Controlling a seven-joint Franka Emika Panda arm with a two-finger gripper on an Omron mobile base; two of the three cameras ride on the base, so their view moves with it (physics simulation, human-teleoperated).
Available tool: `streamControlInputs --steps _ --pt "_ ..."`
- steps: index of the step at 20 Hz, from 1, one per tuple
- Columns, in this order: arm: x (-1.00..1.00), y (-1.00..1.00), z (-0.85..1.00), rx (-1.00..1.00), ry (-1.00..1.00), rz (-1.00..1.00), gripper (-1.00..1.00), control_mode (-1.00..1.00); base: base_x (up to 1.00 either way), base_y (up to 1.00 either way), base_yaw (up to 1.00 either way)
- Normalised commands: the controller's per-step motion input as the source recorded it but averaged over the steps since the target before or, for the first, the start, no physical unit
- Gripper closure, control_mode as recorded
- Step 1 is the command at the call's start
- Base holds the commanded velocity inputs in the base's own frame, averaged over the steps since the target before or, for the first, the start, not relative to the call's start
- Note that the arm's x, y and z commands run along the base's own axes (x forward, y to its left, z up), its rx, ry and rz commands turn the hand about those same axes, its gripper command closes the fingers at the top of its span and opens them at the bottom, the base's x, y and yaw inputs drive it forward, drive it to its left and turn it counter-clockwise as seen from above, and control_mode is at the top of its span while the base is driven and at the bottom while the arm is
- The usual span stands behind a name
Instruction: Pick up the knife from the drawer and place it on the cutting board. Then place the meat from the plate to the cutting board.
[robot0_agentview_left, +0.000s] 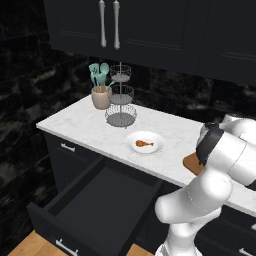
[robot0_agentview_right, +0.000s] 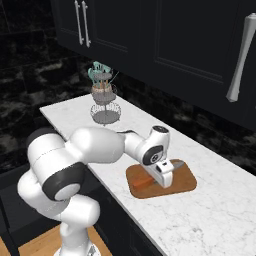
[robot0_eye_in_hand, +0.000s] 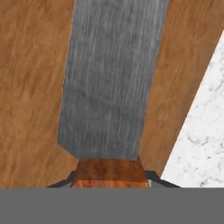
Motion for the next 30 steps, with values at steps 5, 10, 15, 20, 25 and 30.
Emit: streamControlInputs --steps 5,10,15,20,25,30 --pt "0.1 -0.31 -0.13 0.0 0.0 -0.03 1.0 -1.0 0.0 0.0 0.0" --pt "0.13 -0.19 -0.17 0.0 0.0 -0.03 1.0 -1.0 0.0 0.0 0.0" --pt "0.1 -0.06 -0.26 0.0 0.0 -0.03 1.0 -1.0 0.0 0.0 0.0" --pt "0.0 0.0 -0.23 0.0 0.0 -0.02 -1.0 -1.0 0.0 0.0 0.0" --pt "0.0 0.0 0.01 0.0 0.0 -0.02 -1.0 -1.0 0.0 0.0 0.0" --pt "-0.12 0.02 0.18 0.0 0.0 -0.01 -1.0 -1.0 0.0 0.0 0.0"
